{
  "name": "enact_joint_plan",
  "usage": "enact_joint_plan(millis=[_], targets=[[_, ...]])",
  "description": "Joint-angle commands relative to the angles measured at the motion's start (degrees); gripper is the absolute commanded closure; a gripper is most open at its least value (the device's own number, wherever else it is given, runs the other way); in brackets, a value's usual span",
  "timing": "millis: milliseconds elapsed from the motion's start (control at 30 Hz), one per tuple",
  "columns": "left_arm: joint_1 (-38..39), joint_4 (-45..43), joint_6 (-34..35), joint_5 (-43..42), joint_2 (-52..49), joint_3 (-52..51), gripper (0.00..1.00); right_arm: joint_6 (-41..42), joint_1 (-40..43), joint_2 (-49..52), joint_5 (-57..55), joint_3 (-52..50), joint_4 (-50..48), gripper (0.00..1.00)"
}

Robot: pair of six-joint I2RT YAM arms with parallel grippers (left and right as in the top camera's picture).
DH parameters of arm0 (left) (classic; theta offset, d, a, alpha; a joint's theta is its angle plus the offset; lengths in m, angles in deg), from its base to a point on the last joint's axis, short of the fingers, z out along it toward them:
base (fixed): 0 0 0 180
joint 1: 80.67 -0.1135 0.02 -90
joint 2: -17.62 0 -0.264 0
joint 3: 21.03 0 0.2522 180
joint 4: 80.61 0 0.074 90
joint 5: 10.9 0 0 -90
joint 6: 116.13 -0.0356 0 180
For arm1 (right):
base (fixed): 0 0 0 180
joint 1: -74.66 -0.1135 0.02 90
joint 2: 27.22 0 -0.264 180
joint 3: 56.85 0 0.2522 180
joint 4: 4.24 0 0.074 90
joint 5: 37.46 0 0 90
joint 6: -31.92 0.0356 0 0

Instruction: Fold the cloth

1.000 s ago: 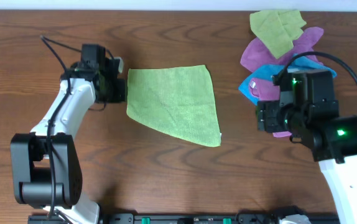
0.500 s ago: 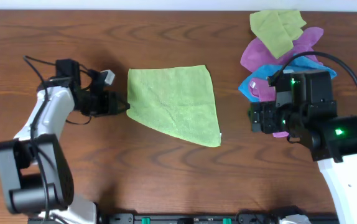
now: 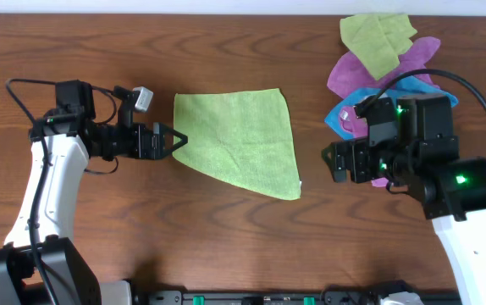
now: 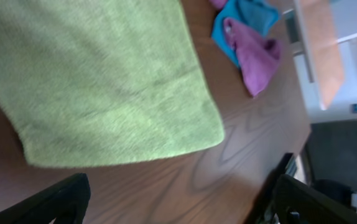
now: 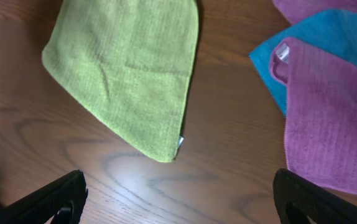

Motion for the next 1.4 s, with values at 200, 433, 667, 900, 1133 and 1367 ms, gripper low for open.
enact_joint_plan(millis=[200, 433, 667, 900, 1133, 1367], targets=[[0.33, -3.15, 10.54, 17.05, -0.50, -2.80, 0.04, -2.34, 0.31, -0.33, 1.92, -0.46, 2.10, 0.05], [0.33, -16.04, 22.88, 19.26, -0.50, -11.52, 0.05, -3.21, 0.31, -0.31, 1.90, -0.59, 1.07, 0.07], [1.64, -19.39, 20.09, 20.74, -0.52, -11.74, 0.05, -3.17, 0.31, 1.25, 2.54, -0.68, -2.16, 0.07], [2.21, -26.75, 19.15, 18.21, -4.68, -12.70, 0.05, -3.19, 0.31, 2.36, 4.59, -0.68, -2.67, 0.09], [2.23, -31.76, 18.95, 10.23, -12.92, -12.70, 0.05, -3.19, 0.31, 2.36, 4.92, -0.68, -2.21, 0.09], [2.23, -35.54, 18.80, 3.02, -19.37, -12.70, 0.04, -3.17, 0.31, 2.36, 4.92, -0.68, -2.34, 0.08]])
